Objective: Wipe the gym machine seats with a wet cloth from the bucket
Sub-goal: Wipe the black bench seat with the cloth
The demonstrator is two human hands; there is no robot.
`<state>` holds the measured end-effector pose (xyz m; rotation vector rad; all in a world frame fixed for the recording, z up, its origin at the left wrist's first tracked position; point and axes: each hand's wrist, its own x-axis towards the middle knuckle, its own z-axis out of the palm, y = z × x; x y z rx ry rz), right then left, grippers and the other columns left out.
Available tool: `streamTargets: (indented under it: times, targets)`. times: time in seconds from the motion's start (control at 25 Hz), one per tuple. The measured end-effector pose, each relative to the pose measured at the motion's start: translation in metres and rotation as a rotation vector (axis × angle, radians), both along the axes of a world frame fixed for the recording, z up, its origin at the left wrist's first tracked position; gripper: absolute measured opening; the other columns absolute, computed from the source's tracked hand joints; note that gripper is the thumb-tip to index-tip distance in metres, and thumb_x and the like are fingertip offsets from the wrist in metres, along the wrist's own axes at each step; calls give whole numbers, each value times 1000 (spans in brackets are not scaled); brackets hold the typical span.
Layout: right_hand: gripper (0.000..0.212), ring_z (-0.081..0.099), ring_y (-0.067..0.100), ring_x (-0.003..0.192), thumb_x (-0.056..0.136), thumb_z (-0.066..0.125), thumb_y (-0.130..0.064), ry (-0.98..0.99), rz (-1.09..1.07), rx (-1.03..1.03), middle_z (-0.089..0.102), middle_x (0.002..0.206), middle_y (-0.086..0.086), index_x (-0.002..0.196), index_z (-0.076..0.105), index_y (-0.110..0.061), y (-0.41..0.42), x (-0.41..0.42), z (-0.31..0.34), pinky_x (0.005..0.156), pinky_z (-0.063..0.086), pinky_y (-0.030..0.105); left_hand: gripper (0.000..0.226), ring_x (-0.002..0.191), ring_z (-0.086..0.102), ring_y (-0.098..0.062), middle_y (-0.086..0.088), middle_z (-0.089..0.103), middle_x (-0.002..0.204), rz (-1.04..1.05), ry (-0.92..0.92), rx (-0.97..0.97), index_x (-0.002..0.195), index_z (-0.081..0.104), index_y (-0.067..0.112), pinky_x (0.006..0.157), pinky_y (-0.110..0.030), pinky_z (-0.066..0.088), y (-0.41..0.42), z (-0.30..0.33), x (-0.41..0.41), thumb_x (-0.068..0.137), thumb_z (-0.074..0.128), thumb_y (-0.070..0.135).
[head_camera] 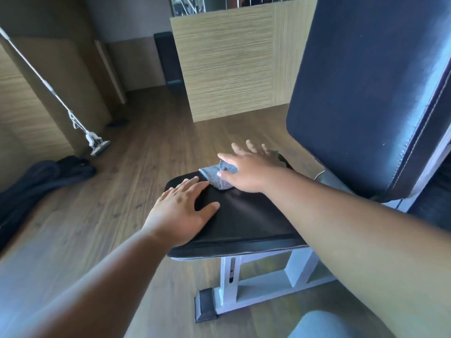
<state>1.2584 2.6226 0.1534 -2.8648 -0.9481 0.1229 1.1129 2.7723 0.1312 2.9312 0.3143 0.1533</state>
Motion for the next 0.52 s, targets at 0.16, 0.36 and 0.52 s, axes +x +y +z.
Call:
streamTargets:
  times: [0.16,0.36,0.52]
  targets:
    - [54,-8,21,154,98,15,-65,60,119,-77,-5,166,-20,150,6,-61,-10,15,-11,121,-9,54,78,149,15,-3,18,24,161,32,-98,-37,150,37,36,119,-27,10,0,0,-3,83,42,77]
    - [65,19,31,149,87,8,-57,83,-141,-175,26,162,-4,148,30,-47,8,40,-3,114,16,55,80,147,21,-4,18,28,159,45,-134,-45,147,40,38,119,-28,14,2,-1,-1,80,47,79]
    - [51,26,27,147,101,15,-52,35,121,-83,28,162,-7,148,35,-43,48,2,1,114,14,50,72,145,26,-3,20,34,156,53,-185,-61,144,46,38,118,-27,18,1,-1,-8,81,53,73]
